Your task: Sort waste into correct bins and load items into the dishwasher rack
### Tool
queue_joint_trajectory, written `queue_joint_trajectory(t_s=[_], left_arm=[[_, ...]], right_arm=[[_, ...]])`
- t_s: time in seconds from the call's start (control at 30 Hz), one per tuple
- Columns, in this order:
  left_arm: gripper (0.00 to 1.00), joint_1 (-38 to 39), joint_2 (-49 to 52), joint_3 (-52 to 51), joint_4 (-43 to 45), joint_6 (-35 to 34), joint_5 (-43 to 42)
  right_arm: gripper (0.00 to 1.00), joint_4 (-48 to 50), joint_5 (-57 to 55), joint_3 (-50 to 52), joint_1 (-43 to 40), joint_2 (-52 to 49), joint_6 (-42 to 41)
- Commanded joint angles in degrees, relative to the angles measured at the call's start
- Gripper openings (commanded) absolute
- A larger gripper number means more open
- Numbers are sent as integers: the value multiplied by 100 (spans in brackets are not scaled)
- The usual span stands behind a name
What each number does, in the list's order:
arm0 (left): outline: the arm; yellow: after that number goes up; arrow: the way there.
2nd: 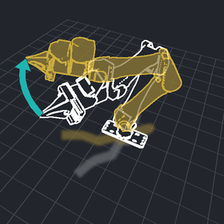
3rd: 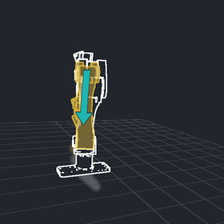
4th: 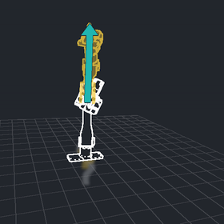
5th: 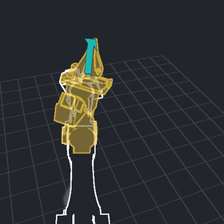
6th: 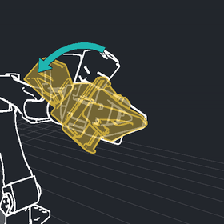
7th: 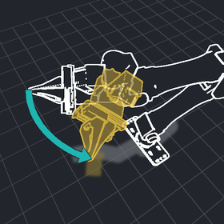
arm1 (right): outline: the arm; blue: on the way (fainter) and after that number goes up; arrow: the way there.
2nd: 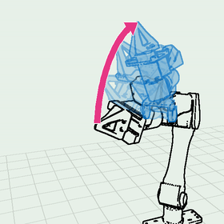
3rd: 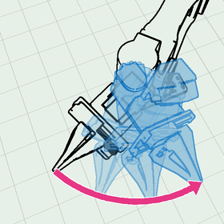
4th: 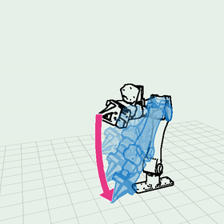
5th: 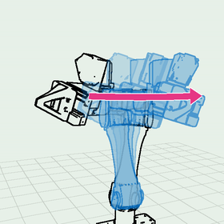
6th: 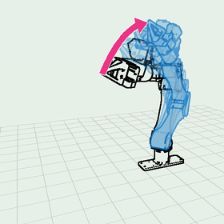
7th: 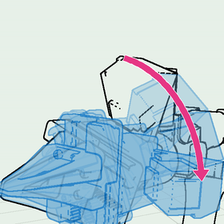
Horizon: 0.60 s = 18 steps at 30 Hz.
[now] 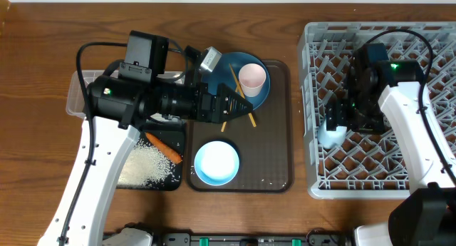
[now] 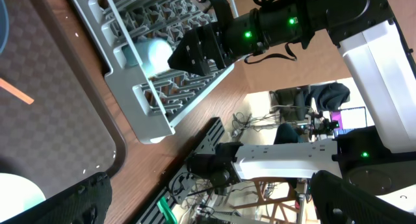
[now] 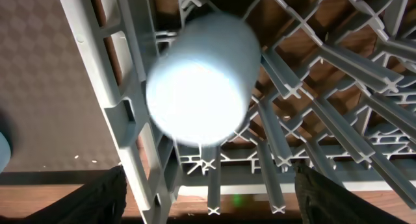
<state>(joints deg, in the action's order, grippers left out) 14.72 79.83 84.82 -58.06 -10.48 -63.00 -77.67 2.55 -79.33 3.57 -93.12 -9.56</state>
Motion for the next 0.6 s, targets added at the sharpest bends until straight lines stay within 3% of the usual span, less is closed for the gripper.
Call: queue_joint_trajectory(t_s=[0.0,0.07,0.57], left_arm=[[100,-28,22,-17,7,37,-33],[100,-28,22,-17,7,37,-33],[100,-28,22,-17,7,37,-33]], right_arm=[[89,26,-55,39,101,7,42],[99,66,-26,39,101,7,44],[99,94,153,39,101,7,42]])
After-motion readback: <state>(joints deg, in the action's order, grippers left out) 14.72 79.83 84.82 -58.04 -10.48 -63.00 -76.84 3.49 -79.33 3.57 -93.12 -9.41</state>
